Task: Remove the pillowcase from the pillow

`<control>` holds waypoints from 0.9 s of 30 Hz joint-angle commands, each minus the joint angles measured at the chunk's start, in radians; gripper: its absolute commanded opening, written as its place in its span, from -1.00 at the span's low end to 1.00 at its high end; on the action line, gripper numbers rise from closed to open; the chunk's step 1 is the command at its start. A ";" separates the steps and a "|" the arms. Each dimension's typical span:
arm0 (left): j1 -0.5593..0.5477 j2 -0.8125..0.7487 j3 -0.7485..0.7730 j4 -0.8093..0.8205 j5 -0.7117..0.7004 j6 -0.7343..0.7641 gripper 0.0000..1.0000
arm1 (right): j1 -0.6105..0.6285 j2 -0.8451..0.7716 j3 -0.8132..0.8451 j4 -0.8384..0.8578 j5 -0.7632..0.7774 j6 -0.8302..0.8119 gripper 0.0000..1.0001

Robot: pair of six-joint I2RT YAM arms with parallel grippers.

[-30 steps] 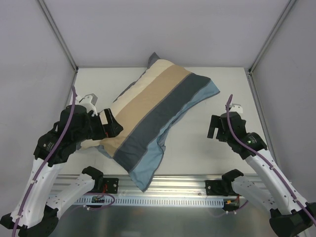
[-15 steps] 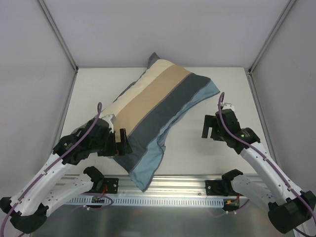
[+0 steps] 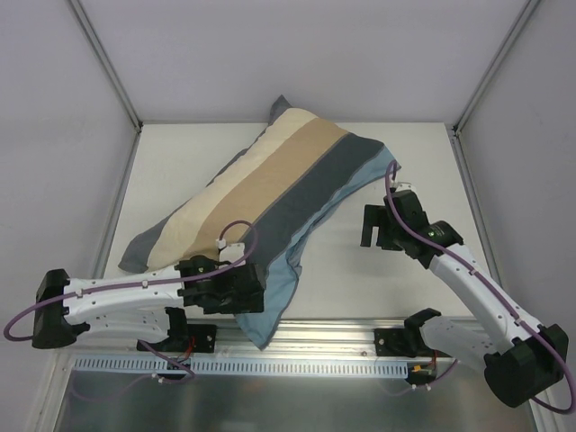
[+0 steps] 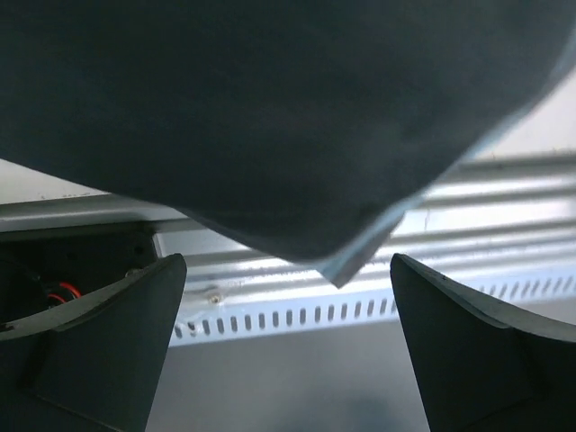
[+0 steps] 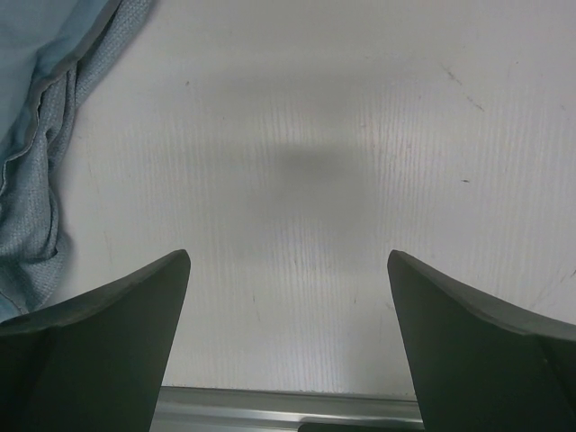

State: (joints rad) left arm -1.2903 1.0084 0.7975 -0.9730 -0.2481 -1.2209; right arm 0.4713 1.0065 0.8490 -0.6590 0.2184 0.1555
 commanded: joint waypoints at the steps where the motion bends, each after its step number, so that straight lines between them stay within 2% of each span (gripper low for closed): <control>1: -0.014 0.042 -0.038 0.028 -0.125 -0.172 0.98 | 0.004 -0.025 0.021 0.012 -0.010 -0.014 0.93; 6: -0.043 0.120 -0.079 0.242 -0.120 -0.192 0.98 | 0.004 -0.040 -0.002 0.010 -0.007 -0.005 0.93; 11: -0.052 0.246 -0.080 0.342 -0.146 -0.226 0.97 | 0.004 -0.057 -0.022 0.021 -0.014 0.009 0.93; 12: -0.050 0.262 -0.075 0.347 -0.160 -0.242 0.65 | 0.004 -0.057 -0.025 0.022 -0.013 0.012 0.93; 13: -0.049 0.281 -0.070 0.346 -0.174 -0.241 0.45 | 0.000 -0.051 -0.027 0.021 -0.014 0.016 0.93; 14: -0.037 0.279 -0.070 0.344 -0.189 -0.241 0.15 | -0.009 -0.049 -0.024 0.021 -0.023 0.019 0.93; 15: -0.026 0.251 -0.076 0.341 -0.192 -0.242 -0.51 | -0.025 -0.045 -0.024 0.021 -0.049 0.021 0.93; 16: 0.006 0.225 -0.084 0.338 -0.191 -0.241 -0.82 | -0.037 -0.040 -0.021 0.021 -0.062 0.022 0.93; 17: 0.032 0.190 -0.108 0.330 -0.186 -0.238 -1.00 | -0.052 -0.039 -0.018 0.022 -0.094 0.024 0.93; 19: 0.087 0.035 -0.135 0.272 -0.189 -0.229 -1.00 | -0.121 -0.040 -0.010 0.022 -0.138 0.022 0.93; 20: 0.148 -0.032 -0.161 0.248 -0.207 -0.217 -1.00 | -0.153 -0.042 -0.002 0.025 -0.193 0.024 0.93; 21: 0.184 -0.171 -0.170 0.225 -0.214 -0.210 -1.00 | -0.228 -0.042 0.004 0.032 -0.230 0.029 0.93; 22: 0.222 -0.239 -0.178 0.171 -0.218 -0.198 -1.00 | -0.262 -0.040 0.010 0.039 -0.272 0.033 0.93; 24: 0.329 -0.373 -0.169 0.125 -0.239 -0.154 -1.00 | -0.325 -0.019 0.044 0.058 -0.325 0.044 0.93; 25: 0.359 -0.480 -0.156 0.093 -0.249 -0.146 -1.00 | -0.376 -0.005 0.056 0.065 -0.336 0.062 0.93; 27: 0.416 -0.577 -0.097 0.008 -0.267 -0.114 -1.00 | -0.457 0.053 0.079 0.122 -0.398 0.094 0.93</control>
State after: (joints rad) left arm -0.9390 0.5465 0.6407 -0.8169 -0.4370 -1.3869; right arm 0.1028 1.0092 0.8585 -0.6292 -0.0425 0.1921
